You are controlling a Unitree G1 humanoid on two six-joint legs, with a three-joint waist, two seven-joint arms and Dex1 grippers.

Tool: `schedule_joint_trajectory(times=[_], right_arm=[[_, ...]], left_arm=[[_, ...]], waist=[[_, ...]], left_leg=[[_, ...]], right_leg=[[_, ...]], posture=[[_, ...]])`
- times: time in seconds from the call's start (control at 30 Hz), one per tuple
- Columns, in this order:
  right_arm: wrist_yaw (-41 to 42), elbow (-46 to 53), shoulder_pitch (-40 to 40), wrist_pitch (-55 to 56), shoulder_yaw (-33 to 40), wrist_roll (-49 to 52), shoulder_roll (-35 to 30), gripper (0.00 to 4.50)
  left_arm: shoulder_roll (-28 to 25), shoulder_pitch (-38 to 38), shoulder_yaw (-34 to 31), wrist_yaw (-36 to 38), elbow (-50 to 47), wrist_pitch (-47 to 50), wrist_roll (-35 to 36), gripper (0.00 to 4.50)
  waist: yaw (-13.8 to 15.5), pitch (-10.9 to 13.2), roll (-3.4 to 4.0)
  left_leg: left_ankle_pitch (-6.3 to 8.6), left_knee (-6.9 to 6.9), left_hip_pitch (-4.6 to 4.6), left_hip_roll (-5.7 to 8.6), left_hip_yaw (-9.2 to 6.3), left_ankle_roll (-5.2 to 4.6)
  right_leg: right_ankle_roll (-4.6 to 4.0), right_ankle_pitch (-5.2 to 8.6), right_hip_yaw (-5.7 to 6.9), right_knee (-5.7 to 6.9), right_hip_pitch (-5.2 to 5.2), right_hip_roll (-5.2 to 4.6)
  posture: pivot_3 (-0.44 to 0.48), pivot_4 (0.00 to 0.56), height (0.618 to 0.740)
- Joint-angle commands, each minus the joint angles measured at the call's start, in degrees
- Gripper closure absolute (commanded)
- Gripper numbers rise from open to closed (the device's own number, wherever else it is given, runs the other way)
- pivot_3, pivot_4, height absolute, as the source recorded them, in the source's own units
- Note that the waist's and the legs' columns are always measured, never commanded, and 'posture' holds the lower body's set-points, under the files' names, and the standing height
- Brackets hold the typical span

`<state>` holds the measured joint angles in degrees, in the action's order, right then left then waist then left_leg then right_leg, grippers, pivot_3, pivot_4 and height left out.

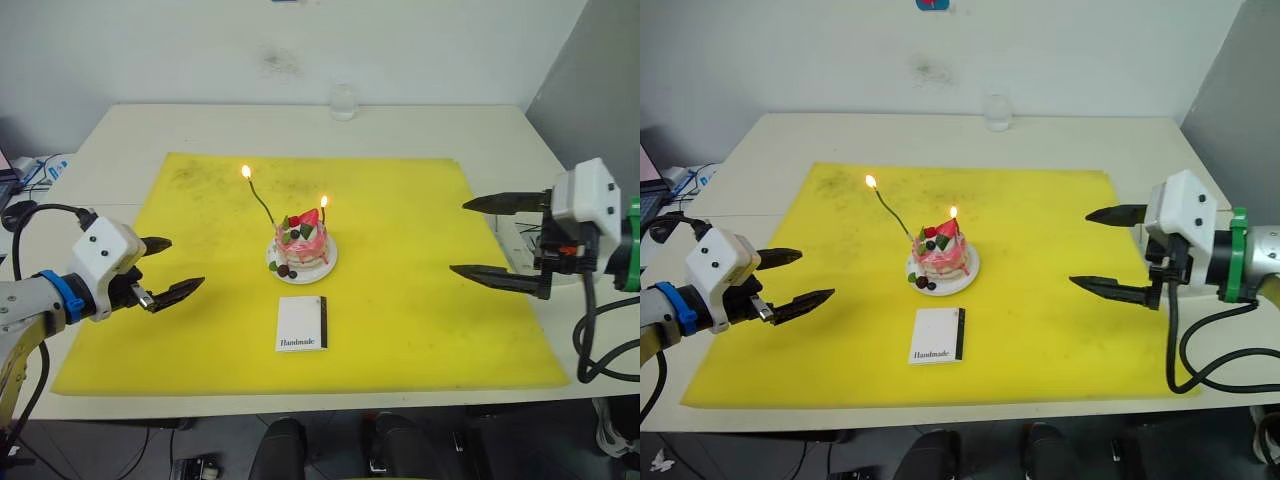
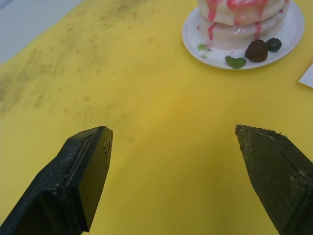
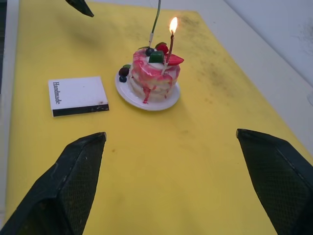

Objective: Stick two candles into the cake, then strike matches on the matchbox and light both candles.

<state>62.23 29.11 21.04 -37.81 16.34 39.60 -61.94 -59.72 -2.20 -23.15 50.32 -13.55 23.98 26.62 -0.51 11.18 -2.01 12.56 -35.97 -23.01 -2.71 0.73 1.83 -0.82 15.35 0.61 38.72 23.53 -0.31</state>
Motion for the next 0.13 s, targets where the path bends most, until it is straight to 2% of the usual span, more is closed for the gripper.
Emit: schedule_joint_trajectory(times=[0.03,0.13], right_arm=[[2.77,-0.31,-1.3,0.58,3.13,0.96,-2.34,0.0],[5.3,-1.76,-4.5,1.56,4.96,-0.49,-4.26,0.0]], left_arm=[[0.36,-1.52,-3.68,1.51,-0.89,-0.24,0.17,0.01],[1.62,-3.77,-5.01,2.73,-2.34,0.13,1.08,0.01]], waist=[[0.02,0.0,0.01],[0.03,0.0,0.01]], left_leg=[[0.0,0.0,0.01,0.0,0.0,0.0],[0.0,0.0,0.04,-0.01,0.02,0.0]], right_leg=[[0.0,0.0,-0.01,0.01,0.0,0.0],[0.0,0.0,-0.01,0.02,-0.01,0.0]], posture=[[0.0,0.15,0.74],[0.0,0.15,0.74]])
